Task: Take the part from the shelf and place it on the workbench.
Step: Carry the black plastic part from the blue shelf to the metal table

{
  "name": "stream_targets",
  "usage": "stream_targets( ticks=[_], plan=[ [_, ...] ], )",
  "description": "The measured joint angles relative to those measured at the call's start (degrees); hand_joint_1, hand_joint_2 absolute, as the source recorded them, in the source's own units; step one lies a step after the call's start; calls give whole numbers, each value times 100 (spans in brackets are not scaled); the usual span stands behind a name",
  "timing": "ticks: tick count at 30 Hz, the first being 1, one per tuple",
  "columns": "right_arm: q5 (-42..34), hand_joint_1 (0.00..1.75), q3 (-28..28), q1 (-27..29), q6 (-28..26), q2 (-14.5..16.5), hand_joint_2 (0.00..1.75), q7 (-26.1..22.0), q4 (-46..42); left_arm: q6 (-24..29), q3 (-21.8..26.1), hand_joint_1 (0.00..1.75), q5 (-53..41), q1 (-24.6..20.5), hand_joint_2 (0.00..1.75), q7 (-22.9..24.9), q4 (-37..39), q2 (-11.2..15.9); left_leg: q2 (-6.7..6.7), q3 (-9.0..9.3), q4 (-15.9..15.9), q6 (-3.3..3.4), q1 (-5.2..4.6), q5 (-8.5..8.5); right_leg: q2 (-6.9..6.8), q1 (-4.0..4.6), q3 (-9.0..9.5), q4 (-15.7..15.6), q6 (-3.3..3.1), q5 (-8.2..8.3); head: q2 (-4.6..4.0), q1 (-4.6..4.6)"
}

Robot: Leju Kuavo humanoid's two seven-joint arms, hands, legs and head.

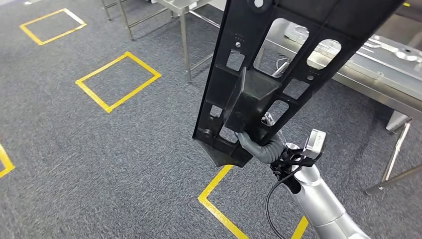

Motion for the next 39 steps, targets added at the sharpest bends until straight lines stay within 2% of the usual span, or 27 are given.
stream_targets(
  ticks=[2, 4, 5, 6, 7, 9, 10, 12, 13, 14, 16, 18, 20, 21, 23, 24, 26, 27, 29, 30, 32, 33, 35, 36, 37, 38, 39],
  plan=[
    [49, 175, -7, 38, 2, -16, 175, -5, -20, 21, 1, 0, 20, 4, 175, 17, 0, 17, -282, -249, 589, -42, 20, -347, 116, -24, 6, -22, -46, 19, 0, 0],
    [61, 175, -7, 89, 10, -30, 175, -12, -20, 40, 2, 0, 36, 28, 175, 33, 0, 28, -393, -616, 1351, -59, 23, -665, 258, -19, 3, -17, -62, 20, 0, 1],
    [61, 175, -7, 121, 15, -33, 175, -16, -19, 49, 3, 0, 43, 37, 175, 40, 0, 35, -405, -724, 1542, -62, 23, -686, 338, -16, 2, -12, -62, 19, 0, 1],
    [59, 175, -7, 151, 18, -34, 175, -20, -19, 52, 4, 0, 47, 42, 175, 45, 0, 44, -413, -735, 1515, -60, 24, -592, 422, -16, 3, -3, -60, 19, 0, 1],
    [55, 175, -7, 172, 20, -35, 175, -23, -20, 54, 5, 0, 51, 42, 175, 48, 0, 52, -441, -634, 1250, -53, 29, -395, 502, -19, 3, 10, -54, 16, 0, 1],
    [41, 175, -8, 194, 23, -36, 175, -35, -29, 55, 6, 0, 50, 38, 175, 52, 0, 66, -654, -291, 441, -30, 53, 16, 648, -18, -7, 57, -22, 1, 0, 1],
    [33, 175, -9, 202, 25, -36, 175, -42, -34, 58, 6, 0, 50, 38, 175, 57, 0, 70, -763, -168, 149, -10, 64, 126, 712, -19, -21, 81, 7, -4, 0, 0],
    [22, 175, -15, 232, 31, -37, 175, -54, -48, 74, 6, 0, 48, 32, 175, 67, 0, 73, -852, -83, -46, 48, 57, 146, 826, -27, -54, 101, 81, 0, 0, 0],
    [20, 175, -23, 252, 35, -37, 175, -58, -52, 83, 6, 0, 48, 24, 175, 68, 0, 72, -793, -73, -56, 88, 52, 160, 874, -39, -65, 92, 121, 12, 0, 0],
    [19, 175, -36, 276, 42, -37, 175, -63, -58, 89, 6, 0, 49, 11, 175, 64, 0, 71, -735, -56, -78, 131, 50, 177, 836, -47, -79, 103, 151, 6, 0, 1],
    [15, 175, -63, 301, 49, -20, 175, -78, -73, 92, 6, 0, 54, -3, 175, 43, 0, 68, -609, -34, -125, 209, 52, 213, 560, -41, -208, 363, 194, -159, 0, 1],
    [7, 175, -85, 320, 50, 18, 175, -93, -96, 91, 7, 0, 67, 8, 175, 13, 0, 70, -471, -31, -136, 249, 34, 212, 289, -52, -537, 1052, 223, -517, 0, 1],
    [-1, 175, -108, 362, 50, 44, 175, -103, -113, 89, 8, 0, 87, 17, 175, -4, 0, 72, -336, -31, -133, 257, 19, 198, 241, -83, -833, 1666, 250, -721, 0, 1],
    [-5, 175, -121, 385, 50, 48, 175, -105, -123, 88, 8, 0, 95, 15, 175, -9, 0, 73, -271, -28, -130, 253, 15, 188, 226, -92, -844, 1698, 256, -673, 0, 1],
    [-12, 175, -146, 417, 51, 48, 175, -108, -161, 87, 8, 0, 103, 8, 175, -17, 0, 72, -142, -4, -121, 230, 11, 156, 117, -92, -517, 1100, 240, -335, 0, 1],
    [-15, 175, -156, 420, 52, 48, 175, -110, -188, 88, 8, 0, 104, 5, 175, -21, 0, 72, -83, 11, -115, 208, 1, 135, -28, -64, -295, 686, 217, -199, 0, 1],
    [-18, 175, -167, 416, 52, 48, 175, -116, -229, 91, 8, 0, 105, 2, 175, -29, 0, 71, 22, 36, -105, 155, -26, 93, -216, -3, -35, 177, 150, -77, 0, 0],
    [-16, 175, -171, 417, 48, 48, 175, -119, -239, 94, 8, 0, 107, 1, 175, -33, 0, 71, 76, 48, -107, 126, -37, 75, -227, 24, -18, 122, 121, -96, 0, 0],
    [-5, 175, -189, 431, 39, 48, 175, -117, -247, 99, 9, 0, 110, -10, 175, -41, 0, 71, 166, 78, -106, 66, -32, 36, -77, 18, -20, 100, 66, -81, 0, 1],
    [3, 175, -201, 433, 36, 42, 175, -116, -251, 101, 9, 0, 112, -18, 175, -45, 0, 71, 111, 71, -51, 35, -21, -22, -13, 4, -10, 80, 35, -71, 0, 1],
    [13, 175, -216, 428, 34, 25, 175, -115, -260, 96, 11, 0, 118, -25, 175, -54, 0, 69, -156, -105, 380, -12, 7, -293, 102, -28, 13, 44, -27, -47, 0, 0],
    [17, 175, -217, 423, 35, 15, 175, -114, -262, 93, 13, 0, 122, -18, 175, -59, 0, 69, -297, -282, 761, -25, 13, -481, 164, -25, 12, 42, -44, -44, 0, 0],
    [21, 175, -213, 433, 39, 11, 175, -109, -257, 79, 19, 0, 139, 4, 175, -75, 0, 68, -396, -659, 1478, -40, 15, -721, 314, -17, 11, 47, -56, -43, 0, 1],
    [25, 175, -210, 436, 41, 11, 175, -104, -254, 70, 22, 0, 149, 12, 175, -85, 0, 68, -407, -750, 1596, -38, 15, -684, 395, -14, 11, 53, -56, -44, 0, 1],
    [26, 175, -208, 438, 43, 11, 175, -101, -252, 62, 25, 0, 159, 14, 175, -95, 0, 68, -420, -732, 1477, -30, 16, -531, 475, -13, 15, 62, -53, -46, 0, 1],
    [27, 175, -207, 436, 46, 11, 175, -97, -251, 56, 26, 0, 166, 11, 175, -103, 0, 68, -470, -615, 1143, -17, 19, -294, 552, -15, 18, 76, -46, -51, 0, 1],
    [29, 175, -205, 432, 48, 11, 175, -95, -250, 52, 28, 0, 170, 7, 175, -109, 0, 68, -600, -455, 725, 2, 26, -67, 621, -22, 16, 91, -34, -58, 0, 1]
  ],
)
